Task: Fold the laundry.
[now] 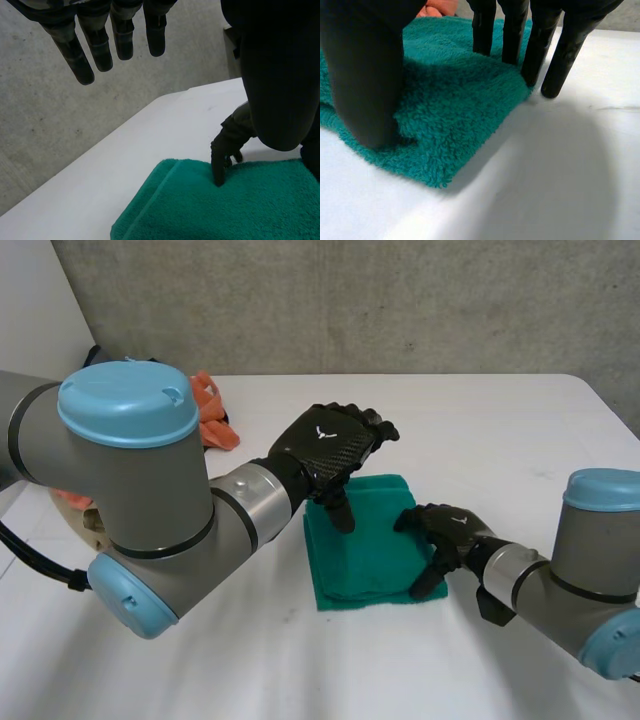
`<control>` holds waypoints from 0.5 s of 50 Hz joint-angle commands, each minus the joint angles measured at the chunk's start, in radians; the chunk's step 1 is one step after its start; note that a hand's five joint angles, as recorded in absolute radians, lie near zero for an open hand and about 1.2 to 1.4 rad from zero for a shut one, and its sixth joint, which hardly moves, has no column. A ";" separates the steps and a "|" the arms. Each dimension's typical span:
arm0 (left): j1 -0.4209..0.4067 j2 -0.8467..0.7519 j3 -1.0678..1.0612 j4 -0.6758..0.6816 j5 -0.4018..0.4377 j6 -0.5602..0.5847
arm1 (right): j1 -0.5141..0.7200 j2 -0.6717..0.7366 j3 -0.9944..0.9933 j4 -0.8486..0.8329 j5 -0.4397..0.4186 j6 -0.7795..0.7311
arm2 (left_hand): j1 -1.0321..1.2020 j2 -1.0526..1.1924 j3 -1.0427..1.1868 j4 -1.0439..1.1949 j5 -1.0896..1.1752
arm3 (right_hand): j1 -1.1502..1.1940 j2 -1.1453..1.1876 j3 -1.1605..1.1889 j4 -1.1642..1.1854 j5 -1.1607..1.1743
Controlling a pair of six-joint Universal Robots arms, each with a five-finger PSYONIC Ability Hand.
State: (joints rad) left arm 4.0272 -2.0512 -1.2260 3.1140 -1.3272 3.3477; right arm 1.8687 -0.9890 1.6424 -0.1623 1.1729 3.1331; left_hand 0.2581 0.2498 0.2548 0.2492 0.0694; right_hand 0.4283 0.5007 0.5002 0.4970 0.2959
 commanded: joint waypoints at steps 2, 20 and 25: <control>-0.005 0.011 -0.003 0.000 0.003 0.001 | 0.015 0.041 -0.078 -0.013 0.022 0.034 | -0.003 0.005 0.000 0.005 0.011 | 0.968 0.896 0.896 0.899 0.926; -0.002 0.077 -0.003 0.000 0.005 -0.005 | -0.219 0.317 -0.651 0.055 0.157 0.044 | -0.006 0.002 -0.003 0.002 0.008 | 0.968 0.896 0.896 0.899 0.926; -0.004 0.077 -0.003 0.000 0.005 -0.016 | -0.296 0.447 -0.864 0.139 0.168 0.002 | -0.006 0.002 -0.003 0.002 0.008 | 0.968 0.896 0.896 0.899 0.926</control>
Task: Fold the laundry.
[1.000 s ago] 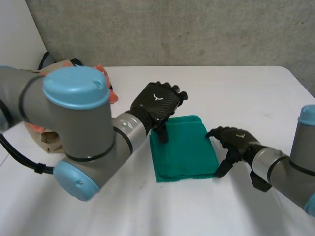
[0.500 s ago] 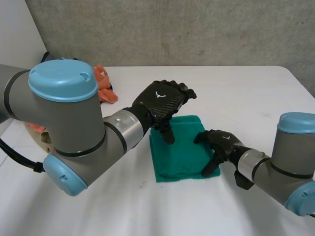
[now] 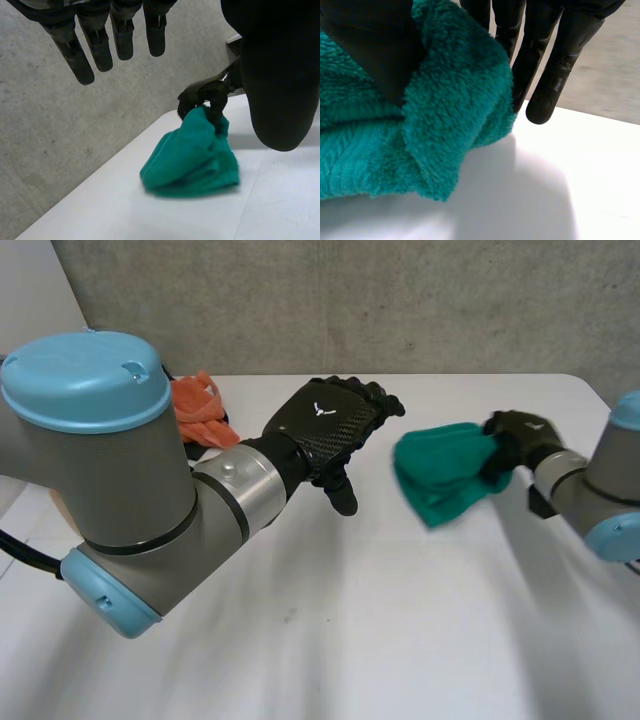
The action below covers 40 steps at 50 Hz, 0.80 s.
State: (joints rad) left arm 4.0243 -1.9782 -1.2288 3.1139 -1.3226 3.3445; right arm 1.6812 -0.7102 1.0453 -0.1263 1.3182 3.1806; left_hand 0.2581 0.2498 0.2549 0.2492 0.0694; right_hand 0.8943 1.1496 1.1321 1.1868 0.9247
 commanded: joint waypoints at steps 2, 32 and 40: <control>-0.001 0.004 0.000 0.000 -0.001 -0.014 | -0.147 0.242 -0.399 0.165 0.027 -0.077 | -0.006 0.002 -0.003 0.002 0.008 | 0.502 0.247 0.264 0.209 0.297; -0.090 0.079 0.000 0.000 0.002 -0.068 | -0.360 0.495 -0.866 0.208 0.167 -0.422 | -0.001 0.008 0.003 0.008 0.014 | -0.720 -0.975 -0.958 -1.012 -0.925; -0.099 0.081 -0.003 0.000 0.052 -0.103 | -0.359 0.453 -0.713 0.160 0.199 -0.600 | -0.003 0.005 0.000 0.005 0.011 | -0.720 -0.975 -0.958 -1.012 -0.925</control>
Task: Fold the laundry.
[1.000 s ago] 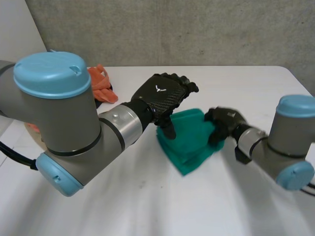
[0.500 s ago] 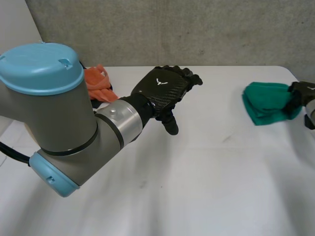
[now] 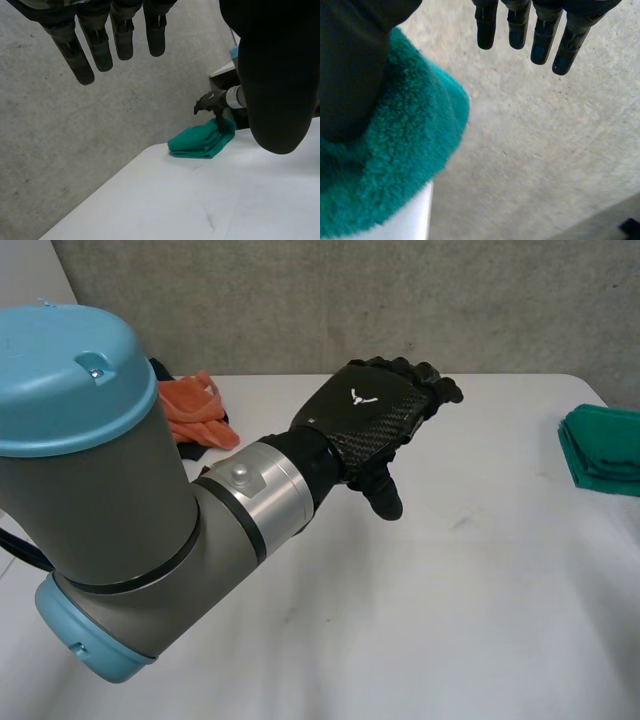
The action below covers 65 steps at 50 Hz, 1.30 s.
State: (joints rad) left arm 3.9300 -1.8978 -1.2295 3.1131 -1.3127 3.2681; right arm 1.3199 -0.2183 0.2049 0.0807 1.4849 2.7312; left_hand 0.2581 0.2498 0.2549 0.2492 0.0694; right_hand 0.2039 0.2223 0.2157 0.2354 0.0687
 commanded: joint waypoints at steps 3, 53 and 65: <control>-0.001 0.005 -0.007 0.001 0.056 -0.036 | -0.002 -0.122 0.265 -0.091 0.028 -0.210 | -0.001 0.008 0.003 0.008 0.014 | -0.029 -0.048 -0.041 -0.061 -0.069; 0.738 -0.428 0.168 0.180 0.116 0.444 | 0.501 -1.093 1.590 -0.420 -0.371 -0.153 | 0.084 0.093 0.088 0.093 0.099 | -0.029 -0.048 -0.041 -0.061 -0.069; 0.747 -0.491 0.099 0.182 0.176 0.476 | 0.493 -1.090 1.624 -0.418 -0.371 -0.154 | 0.322 0.330 0.325 0.331 0.336 | -0.029 -0.048 -0.041 -0.061 -0.069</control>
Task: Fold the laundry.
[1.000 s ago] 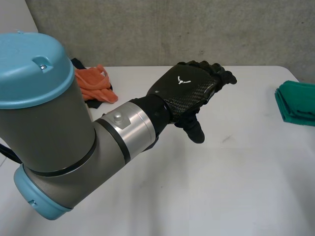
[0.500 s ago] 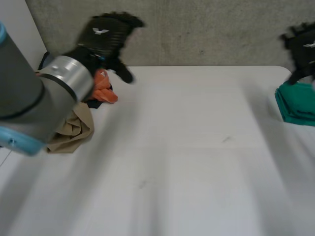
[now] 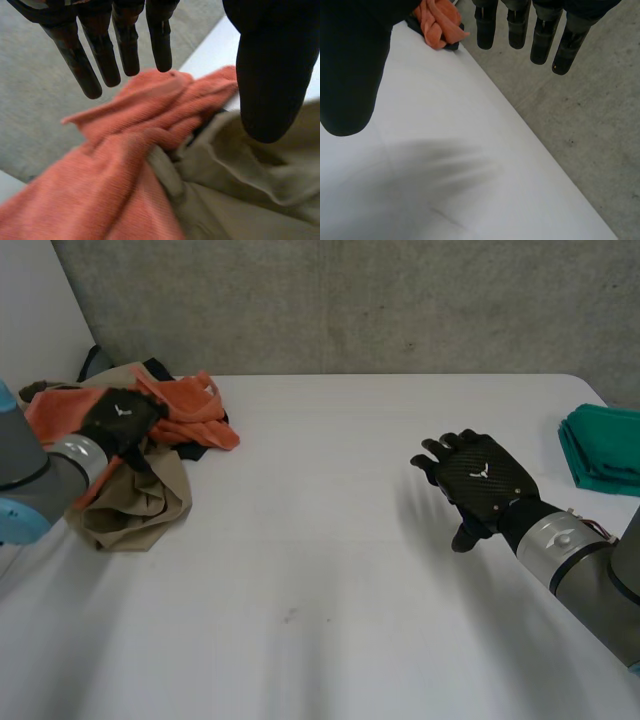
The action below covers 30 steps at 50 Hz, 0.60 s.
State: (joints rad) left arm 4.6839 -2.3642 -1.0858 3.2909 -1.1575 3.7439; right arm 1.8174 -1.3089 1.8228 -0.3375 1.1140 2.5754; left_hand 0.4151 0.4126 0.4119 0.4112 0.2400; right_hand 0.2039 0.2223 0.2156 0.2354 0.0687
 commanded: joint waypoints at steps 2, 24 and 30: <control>-0.013 -0.036 -0.046 0.006 0.018 0.001 | -0.004 0.002 0.007 0.000 0.001 0.002 | 0.230 0.232 0.233 0.233 0.230 | -0.029 -0.048 -0.041 -0.061 -0.069; -0.395 0.212 -0.189 0.122 -0.228 -0.091 | -0.042 0.002 0.000 -0.003 0.023 0.008 | 0.981 0.984 0.984 0.985 0.982 | -0.029 -0.048 -0.041 -0.061 -0.069; -0.642 0.272 -0.203 0.124 -0.235 -0.248 | -0.053 0.000 -0.017 -0.003 0.095 0.014 | 0.981 0.984 0.984 0.985 0.982 | -0.029 -0.048 -0.041 -0.061 -0.069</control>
State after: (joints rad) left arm 4.2834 -2.1661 -1.2607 3.4156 -1.3938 3.6540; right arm 1.7796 -1.3050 1.8222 -0.3402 1.1418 2.5835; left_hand 1.1546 1.1948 1.1869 1.1977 0.9846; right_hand 0.2039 0.2223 0.2156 0.2355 0.0686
